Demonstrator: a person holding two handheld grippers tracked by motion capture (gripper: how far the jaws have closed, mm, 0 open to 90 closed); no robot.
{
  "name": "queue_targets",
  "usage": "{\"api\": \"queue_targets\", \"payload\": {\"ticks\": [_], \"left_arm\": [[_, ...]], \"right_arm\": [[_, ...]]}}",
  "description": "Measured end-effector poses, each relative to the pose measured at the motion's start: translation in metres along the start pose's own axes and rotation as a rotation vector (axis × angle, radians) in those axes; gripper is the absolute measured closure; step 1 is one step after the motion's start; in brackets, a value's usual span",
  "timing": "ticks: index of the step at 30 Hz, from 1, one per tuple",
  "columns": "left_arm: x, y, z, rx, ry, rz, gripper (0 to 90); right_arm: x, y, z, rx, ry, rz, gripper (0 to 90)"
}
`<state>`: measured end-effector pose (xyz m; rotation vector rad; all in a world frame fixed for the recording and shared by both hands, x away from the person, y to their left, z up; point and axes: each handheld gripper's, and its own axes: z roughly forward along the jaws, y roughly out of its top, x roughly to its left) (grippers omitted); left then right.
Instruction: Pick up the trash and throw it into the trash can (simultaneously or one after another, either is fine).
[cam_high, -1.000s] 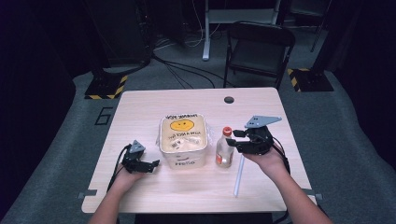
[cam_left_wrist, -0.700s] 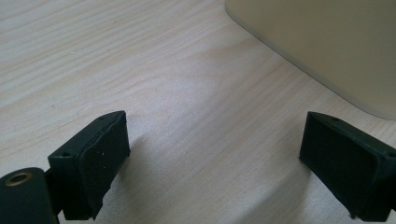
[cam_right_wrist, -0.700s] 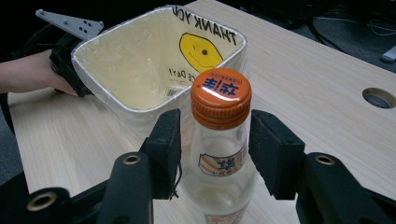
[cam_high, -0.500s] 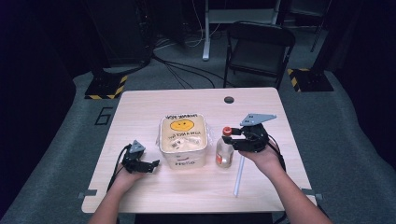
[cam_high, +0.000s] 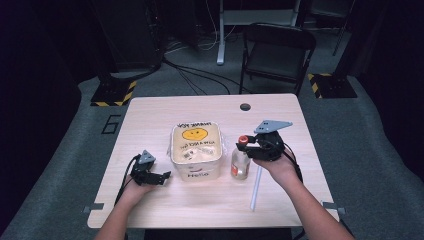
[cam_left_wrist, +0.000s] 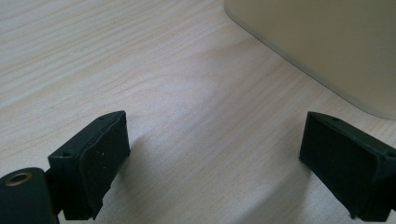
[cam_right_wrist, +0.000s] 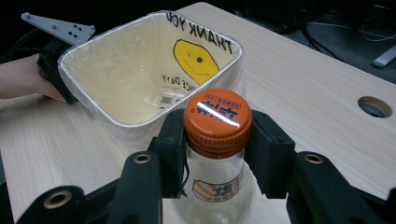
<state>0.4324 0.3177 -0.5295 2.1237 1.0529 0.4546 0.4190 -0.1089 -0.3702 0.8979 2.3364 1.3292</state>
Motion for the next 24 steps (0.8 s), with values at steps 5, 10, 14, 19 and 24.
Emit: {"api": "queue_targets", "payload": {"ticks": [5,10,14,19,24], "left_arm": [[0.0,0.0,0.0,0.0,0.0,0.0,8.0],[0.0,0.0,0.0,0.003,0.001,0.001,8.0],[0.0,0.0,0.0,0.002,0.0,0.001,8.0],[0.0,0.0,0.0,0.003,0.0,0.001,8.0],[0.0,0.0,0.0,0.003,0.0,0.001,8.0]], "right_arm": [[0.001,0.0,0.0,-0.003,-0.009,-0.011,60.1],[0.003,0.002,0.0,-0.013,-0.025,-0.024,61.3],[0.005,0.004,0.0,-0.002,-0.025,-0.034,61.5],[0.007,0.009,-0.001,0.009,-0.026,-0.048,61.7],[0.009,0.015,-0.005,-0.001,-0.022,-0.054,61.7]]}}
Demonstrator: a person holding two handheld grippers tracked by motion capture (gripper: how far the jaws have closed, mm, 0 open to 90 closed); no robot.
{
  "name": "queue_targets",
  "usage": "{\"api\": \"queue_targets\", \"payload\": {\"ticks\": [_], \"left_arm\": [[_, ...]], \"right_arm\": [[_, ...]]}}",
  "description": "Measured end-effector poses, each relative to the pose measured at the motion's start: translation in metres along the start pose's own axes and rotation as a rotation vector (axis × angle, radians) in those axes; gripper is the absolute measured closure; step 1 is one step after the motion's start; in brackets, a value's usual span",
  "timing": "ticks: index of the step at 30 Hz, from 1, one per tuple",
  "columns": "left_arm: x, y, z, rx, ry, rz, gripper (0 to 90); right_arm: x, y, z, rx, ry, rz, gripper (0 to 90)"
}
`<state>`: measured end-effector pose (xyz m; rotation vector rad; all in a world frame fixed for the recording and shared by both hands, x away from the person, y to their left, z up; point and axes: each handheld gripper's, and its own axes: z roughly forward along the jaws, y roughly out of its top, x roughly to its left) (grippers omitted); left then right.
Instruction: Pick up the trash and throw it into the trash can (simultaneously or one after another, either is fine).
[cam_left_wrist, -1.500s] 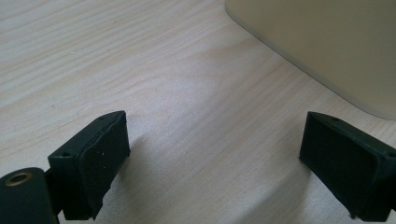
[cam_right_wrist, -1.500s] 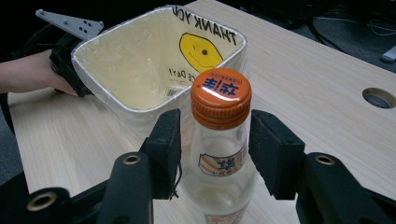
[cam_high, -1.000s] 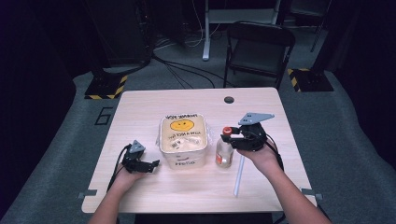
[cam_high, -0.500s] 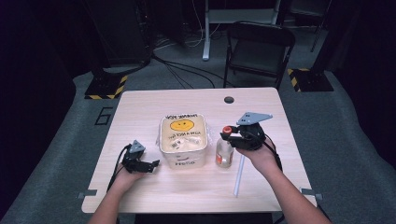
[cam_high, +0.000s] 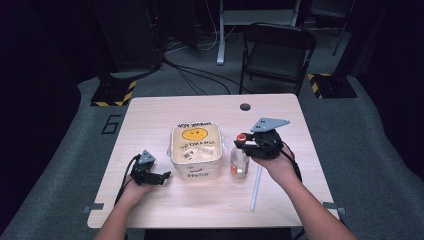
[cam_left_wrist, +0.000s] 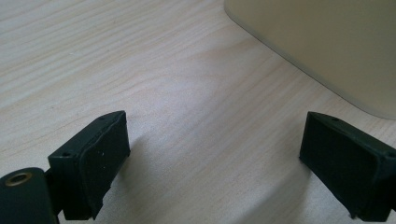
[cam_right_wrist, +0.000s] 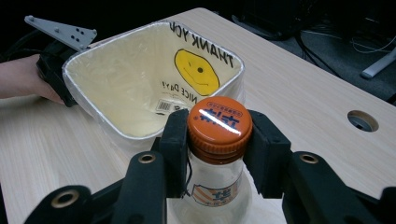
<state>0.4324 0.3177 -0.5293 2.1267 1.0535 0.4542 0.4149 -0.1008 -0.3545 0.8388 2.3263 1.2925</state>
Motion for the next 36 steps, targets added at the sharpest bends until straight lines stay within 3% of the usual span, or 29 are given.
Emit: {"api": "queue_targets", "payload": {"ticks": [17,36], "left_arm": [[0.0,0.0,0.0,-0.002,-0.001,0.0,8.0],[0.0,0.0,0.0,0.0,0.0,0.0,8.0]], "right_arm": [[0.005,0.027,-0.018,-0.009,0.003,-0.026,61.7],[0.0,0.06,-0.044,-0.016,0.023,-0.037,61.8]]}}
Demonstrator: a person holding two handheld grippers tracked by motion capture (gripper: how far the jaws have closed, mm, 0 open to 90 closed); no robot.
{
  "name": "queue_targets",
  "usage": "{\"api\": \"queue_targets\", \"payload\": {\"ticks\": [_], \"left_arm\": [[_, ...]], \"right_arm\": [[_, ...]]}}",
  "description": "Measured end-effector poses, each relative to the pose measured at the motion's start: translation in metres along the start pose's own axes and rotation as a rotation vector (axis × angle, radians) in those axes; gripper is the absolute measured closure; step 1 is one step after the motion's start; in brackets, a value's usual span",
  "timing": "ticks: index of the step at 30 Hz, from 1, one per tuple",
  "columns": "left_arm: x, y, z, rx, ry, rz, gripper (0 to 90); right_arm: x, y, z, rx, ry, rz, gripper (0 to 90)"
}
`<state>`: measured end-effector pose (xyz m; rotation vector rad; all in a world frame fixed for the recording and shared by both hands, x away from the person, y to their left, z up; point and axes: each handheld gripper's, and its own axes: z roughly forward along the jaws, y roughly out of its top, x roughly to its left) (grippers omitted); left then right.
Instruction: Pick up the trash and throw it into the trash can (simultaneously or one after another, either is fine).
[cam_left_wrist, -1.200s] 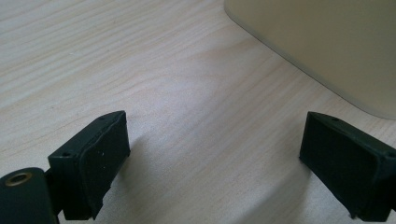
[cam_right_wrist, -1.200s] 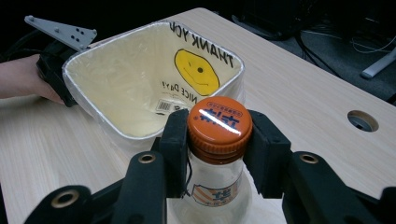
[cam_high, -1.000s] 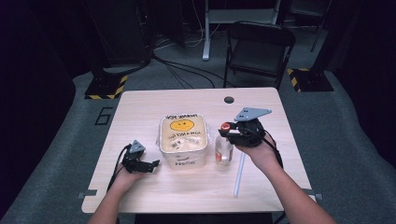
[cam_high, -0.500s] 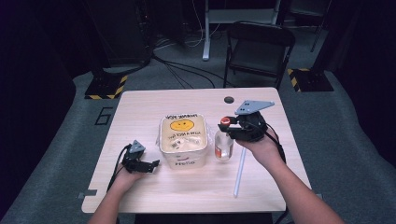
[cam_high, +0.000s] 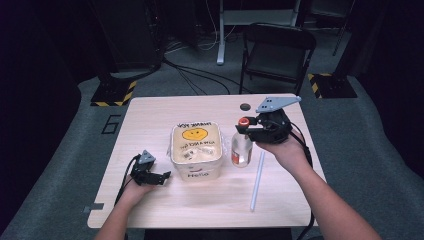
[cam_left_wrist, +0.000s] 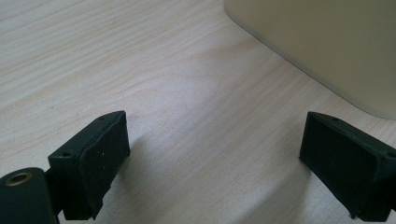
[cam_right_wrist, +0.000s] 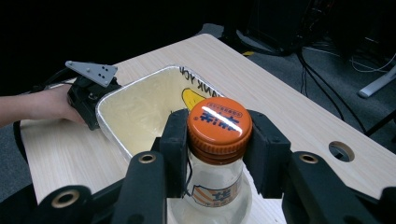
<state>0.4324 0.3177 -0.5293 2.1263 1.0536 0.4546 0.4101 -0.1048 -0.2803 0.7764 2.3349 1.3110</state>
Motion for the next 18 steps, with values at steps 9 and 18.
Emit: {"api": "queue_targets", "payload": {"ticks": [9,18], "left_arm": [[0.0,0.0,0.0,-0.002,0.0,0.0,8.0],[0.0,0.0,0.0,0.001,-0.004,-0.006,8.0]], "right_arm": [[0.0,0.014,-0.01,-0.017,-0.003,-0.013,61.9],[0.001,0.032,-0.018,-0.037,-0.006,-0.028,61.9]]}}
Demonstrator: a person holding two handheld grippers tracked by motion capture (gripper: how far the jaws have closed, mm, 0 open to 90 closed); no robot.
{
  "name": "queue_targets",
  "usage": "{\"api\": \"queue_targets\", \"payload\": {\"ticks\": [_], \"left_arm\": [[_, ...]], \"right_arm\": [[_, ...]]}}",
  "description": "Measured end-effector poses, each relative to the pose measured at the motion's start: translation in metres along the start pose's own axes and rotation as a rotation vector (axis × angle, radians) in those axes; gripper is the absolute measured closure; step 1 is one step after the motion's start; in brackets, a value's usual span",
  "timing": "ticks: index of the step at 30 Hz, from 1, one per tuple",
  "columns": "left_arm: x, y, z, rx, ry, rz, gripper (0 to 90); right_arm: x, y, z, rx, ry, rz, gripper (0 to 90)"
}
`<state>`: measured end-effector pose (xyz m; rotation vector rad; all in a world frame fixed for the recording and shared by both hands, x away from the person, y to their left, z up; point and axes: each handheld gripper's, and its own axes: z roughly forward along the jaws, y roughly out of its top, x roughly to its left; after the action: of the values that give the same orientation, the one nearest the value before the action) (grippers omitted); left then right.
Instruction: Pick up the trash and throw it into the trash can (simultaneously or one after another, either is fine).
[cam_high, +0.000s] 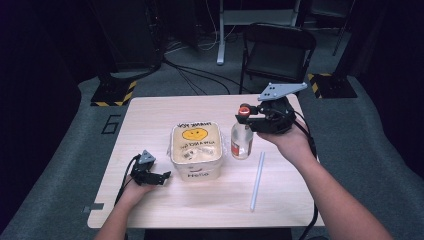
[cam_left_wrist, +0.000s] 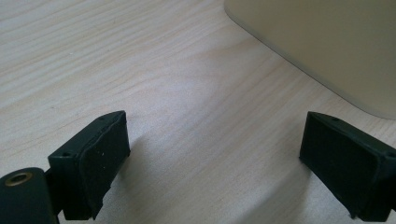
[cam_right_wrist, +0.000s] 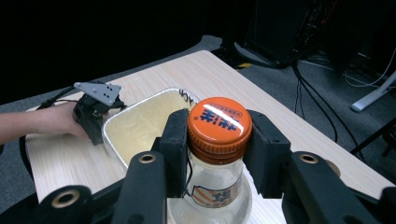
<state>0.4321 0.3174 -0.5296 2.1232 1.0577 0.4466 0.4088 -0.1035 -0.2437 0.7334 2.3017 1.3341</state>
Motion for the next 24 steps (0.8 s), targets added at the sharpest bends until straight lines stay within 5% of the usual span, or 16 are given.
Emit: {"api": "queue_targets", "payload": {"ticks": [24], "left_arm": [[0.0,0.0,0.0,-0.004,0.003,0.004,8.0]], "right_arm": [[0.003,0.039,0.004,-0.038,0.002,-0.031,61.9]]}}
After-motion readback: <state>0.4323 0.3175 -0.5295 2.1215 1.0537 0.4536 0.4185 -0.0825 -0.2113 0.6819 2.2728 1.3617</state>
